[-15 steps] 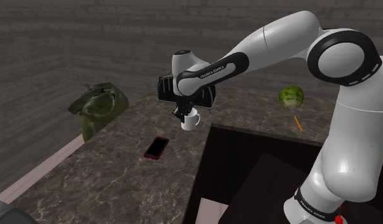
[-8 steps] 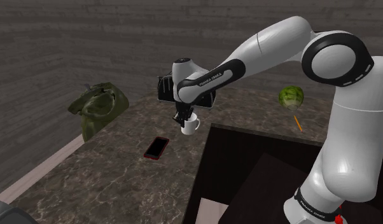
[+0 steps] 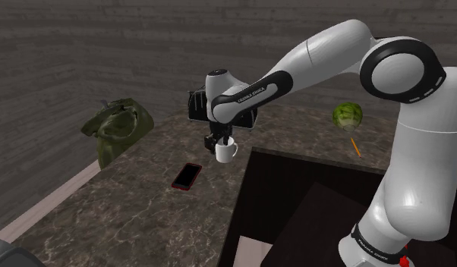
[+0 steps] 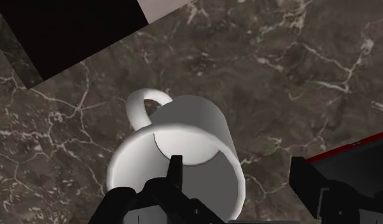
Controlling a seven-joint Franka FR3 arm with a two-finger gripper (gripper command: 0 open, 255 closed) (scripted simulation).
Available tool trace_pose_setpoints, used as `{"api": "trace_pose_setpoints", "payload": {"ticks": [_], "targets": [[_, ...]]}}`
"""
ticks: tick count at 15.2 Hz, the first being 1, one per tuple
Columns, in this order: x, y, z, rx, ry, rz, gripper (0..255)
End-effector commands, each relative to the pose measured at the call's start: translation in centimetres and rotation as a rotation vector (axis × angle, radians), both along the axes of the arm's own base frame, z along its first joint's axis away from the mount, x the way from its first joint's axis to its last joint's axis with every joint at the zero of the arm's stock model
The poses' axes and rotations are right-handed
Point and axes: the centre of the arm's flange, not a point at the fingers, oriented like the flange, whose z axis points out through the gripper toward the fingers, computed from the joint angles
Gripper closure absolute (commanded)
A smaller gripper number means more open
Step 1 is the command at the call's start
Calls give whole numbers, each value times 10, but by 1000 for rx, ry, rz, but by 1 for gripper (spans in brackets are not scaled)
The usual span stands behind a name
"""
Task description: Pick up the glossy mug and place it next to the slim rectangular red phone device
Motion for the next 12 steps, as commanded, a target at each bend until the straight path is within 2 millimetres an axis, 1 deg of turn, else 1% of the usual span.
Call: {"api": "trace_pose_setpoints", "payload": {"ticks": [1, 3, 6, 7, 12], "targets": [[0, 0, 0, 0, 0, 0, 0], [0, 0, 0, 0, 0, 0, 0], [-2, 3, 40, 0, 0, 0, 0], [-3, 3, 50, 0, 0, 0, 0], [-3, 3, 50, 0, 0, 0, 0]]}}
